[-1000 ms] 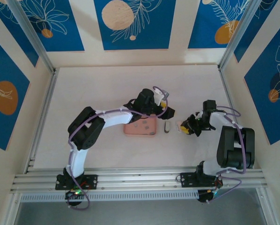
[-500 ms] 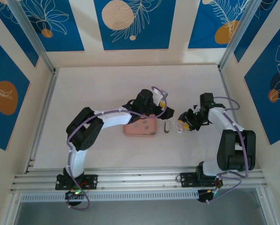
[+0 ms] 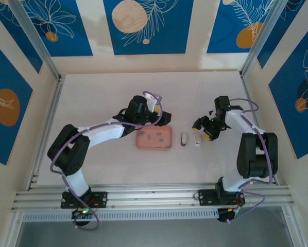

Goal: Load the staples into the stapler

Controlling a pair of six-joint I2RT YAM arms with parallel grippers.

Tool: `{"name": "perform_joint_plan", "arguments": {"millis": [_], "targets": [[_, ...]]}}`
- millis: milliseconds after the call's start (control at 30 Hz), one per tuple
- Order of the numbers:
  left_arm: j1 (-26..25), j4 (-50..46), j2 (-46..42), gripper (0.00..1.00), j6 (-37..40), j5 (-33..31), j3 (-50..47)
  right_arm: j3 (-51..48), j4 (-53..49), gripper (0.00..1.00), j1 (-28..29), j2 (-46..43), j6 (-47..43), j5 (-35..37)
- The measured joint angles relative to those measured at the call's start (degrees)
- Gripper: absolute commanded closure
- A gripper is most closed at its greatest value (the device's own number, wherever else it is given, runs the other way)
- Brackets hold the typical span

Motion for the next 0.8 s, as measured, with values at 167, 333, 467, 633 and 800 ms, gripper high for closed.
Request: {"name": "perform_joint_plan", "arguments": {"millis": [167, 333, 467, 633, 800], "targets": [[0.6, -1.2, -1.1, 0.12, 0.0, -1.1, -2.5, 2.6, -0.5, 0.37, 3.4, 4.9, -1.6, 2.9], [0.7, -1.7, -1.2, 0.12, 0.0, -1.4, -2.8, 5.6, -2.1, 0.42, 7.1, 8.5, -3.4, 7.7], [0.7, -1.8, -1.5, 0.12, 0.0, -1.4, -2.8, 6.4, -3.8, 0.46, 9.0, 10.6, -4.3, 11.7], [0.8, -1.8, -2.0, 0.12, 0.0, -1.5, -2.9, 7.2, -5.5, 0.58, 9.9, 11.9, -4.9, 15.1], [0.8, -1.8, -2.0, 0.12, 0.1, -1.5, -2.9, 8.4, -7.0, 0.72, 10.5, 11.9, -5.4, 17.3]]}}
